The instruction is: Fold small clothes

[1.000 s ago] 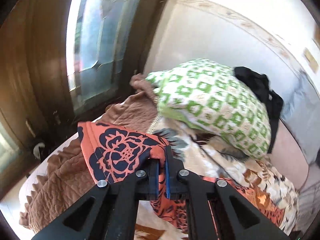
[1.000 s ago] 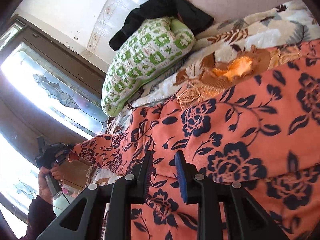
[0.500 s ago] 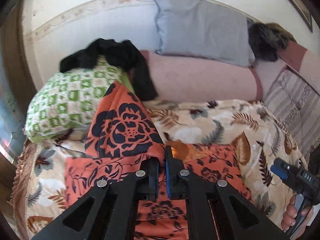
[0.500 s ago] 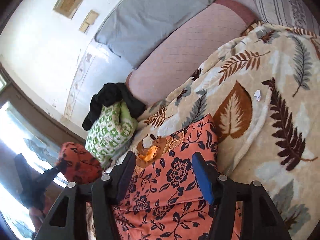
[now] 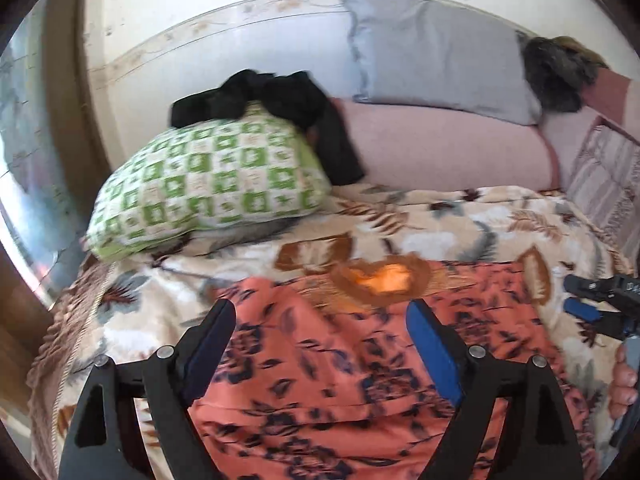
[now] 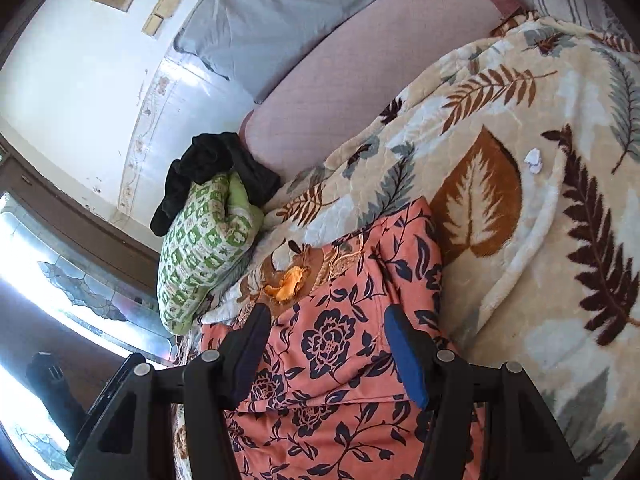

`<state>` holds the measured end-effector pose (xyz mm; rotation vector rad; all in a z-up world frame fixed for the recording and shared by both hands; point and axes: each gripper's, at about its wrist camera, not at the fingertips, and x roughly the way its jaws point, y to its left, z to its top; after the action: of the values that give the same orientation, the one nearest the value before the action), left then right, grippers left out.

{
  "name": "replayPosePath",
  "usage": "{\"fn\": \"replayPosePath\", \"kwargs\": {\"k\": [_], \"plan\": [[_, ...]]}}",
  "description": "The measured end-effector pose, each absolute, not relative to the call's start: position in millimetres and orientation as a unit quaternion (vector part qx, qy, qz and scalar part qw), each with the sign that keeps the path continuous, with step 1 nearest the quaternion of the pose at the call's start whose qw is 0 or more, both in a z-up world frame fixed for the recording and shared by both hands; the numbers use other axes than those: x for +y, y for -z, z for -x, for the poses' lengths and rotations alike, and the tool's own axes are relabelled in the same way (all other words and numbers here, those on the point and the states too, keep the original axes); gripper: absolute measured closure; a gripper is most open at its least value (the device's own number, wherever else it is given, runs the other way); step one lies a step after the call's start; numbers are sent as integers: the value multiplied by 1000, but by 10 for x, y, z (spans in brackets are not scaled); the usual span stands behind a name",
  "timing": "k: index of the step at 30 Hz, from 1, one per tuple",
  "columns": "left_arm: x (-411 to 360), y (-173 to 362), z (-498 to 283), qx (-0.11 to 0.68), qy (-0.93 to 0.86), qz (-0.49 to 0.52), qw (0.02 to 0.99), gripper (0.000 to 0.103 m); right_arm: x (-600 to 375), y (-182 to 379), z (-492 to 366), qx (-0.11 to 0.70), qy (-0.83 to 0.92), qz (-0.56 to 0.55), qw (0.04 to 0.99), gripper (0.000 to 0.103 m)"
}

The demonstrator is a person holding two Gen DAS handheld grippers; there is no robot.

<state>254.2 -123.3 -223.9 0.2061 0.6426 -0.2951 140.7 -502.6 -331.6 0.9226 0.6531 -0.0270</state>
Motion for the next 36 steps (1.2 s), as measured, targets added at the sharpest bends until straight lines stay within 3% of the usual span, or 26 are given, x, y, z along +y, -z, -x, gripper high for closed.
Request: {"fn": "replayPosePath", "kwargs": {"k": [5, 8, 16, 17, 18, 21, 27, 32, 34, 36], "plan": [[-386, 2670, -2895, 343, 13, -51, 938, 16, -4976, 3653, -1652, 325, 13, -466, 823, 49], [6, 2887, -3085, 376, -32, -8, 926, 16, -4904, 3719, -1780, 359, 56, -427, 828, 50], [-75, 3310, -3339, 445, -23, -20, 895, 16, -4767, 3986, -1977, 397, 63, -394, 826, 51], [-108, 3353, -3348, 451, -28, -32, 892, 16, -4721, 3975, -1991, 399, 53, -385, 830, 61], [-141, 3390, -3362, 454, -35, -44, 889, 16, -4673, 3967, -2018, 403, 39, -376, 833, 80], [-182, 3426, -3349, 455, -44, -67, 887, 16, -4526, 3866, -2018, 400, 48, -331, 853, 96], [-176, 3369, -3313, 448, -53, -71, 890, 16, -4505, 3520, -1806, 365, 109, -264, 886, 100], [-276, 3122, -3158, 382, -53, -91, 918, 16, -4725, 3536, -1681, 382, 179, -230, 877, 101], [-359, 3197, -3185, 393, -50, -116, 911, 15, -4845, 3641, -1681, 407, 174, -262, 858, 101], [-469, 3421, -3252, 430, -46, -158, 888, 15, -4778, 3574, -1644, 373, 143, -275, 874, 97]]}}
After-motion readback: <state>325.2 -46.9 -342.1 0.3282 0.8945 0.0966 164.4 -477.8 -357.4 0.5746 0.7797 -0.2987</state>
